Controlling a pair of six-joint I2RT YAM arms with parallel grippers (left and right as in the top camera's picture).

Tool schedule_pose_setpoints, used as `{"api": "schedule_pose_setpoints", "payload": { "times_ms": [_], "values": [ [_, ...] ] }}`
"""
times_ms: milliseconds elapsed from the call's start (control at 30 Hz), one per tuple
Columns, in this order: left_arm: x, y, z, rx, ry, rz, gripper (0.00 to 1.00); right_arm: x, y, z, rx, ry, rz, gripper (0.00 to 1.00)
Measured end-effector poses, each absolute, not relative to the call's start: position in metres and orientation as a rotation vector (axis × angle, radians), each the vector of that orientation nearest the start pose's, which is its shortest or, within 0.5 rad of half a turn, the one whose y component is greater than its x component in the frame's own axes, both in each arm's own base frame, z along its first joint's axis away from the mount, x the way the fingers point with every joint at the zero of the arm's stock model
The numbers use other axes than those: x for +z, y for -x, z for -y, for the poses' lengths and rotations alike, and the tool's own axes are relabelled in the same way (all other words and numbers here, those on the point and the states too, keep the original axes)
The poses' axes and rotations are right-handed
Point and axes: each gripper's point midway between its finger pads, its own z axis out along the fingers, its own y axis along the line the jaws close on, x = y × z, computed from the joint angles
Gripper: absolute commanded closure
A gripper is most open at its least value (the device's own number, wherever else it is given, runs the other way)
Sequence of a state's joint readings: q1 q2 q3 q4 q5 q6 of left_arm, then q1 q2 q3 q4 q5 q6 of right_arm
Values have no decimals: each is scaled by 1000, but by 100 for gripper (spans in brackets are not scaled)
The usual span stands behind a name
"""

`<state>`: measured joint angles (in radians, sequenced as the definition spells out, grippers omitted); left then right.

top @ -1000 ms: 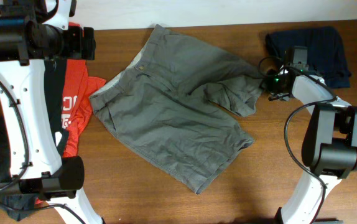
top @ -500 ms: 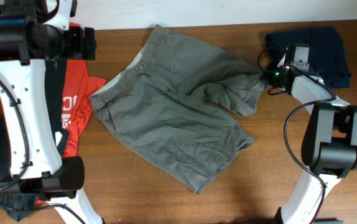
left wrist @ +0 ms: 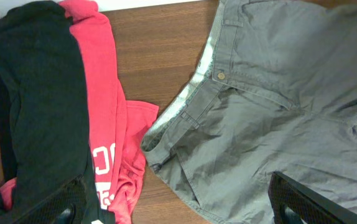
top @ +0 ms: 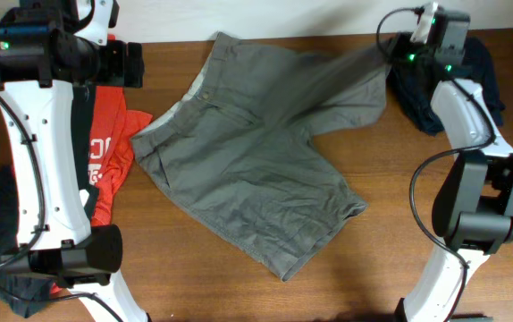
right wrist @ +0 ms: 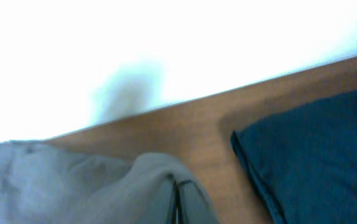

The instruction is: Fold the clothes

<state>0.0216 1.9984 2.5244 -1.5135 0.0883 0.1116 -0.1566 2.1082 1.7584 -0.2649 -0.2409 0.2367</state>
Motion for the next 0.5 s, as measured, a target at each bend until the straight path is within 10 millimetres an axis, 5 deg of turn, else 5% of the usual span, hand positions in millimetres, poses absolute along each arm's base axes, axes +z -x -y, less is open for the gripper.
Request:
{"api": "schedule_pose_setpoints", "payload": {
  "times_ms": [233,500],
  "values": [
    [326,-450,5,-60,-149,-2535,7,121,-545,55,279,-406,-2483,14],
    [326,-449,5,-60,-148,-2536,7,86,-498,44,325,-480,-2696,27]
  ]
}}
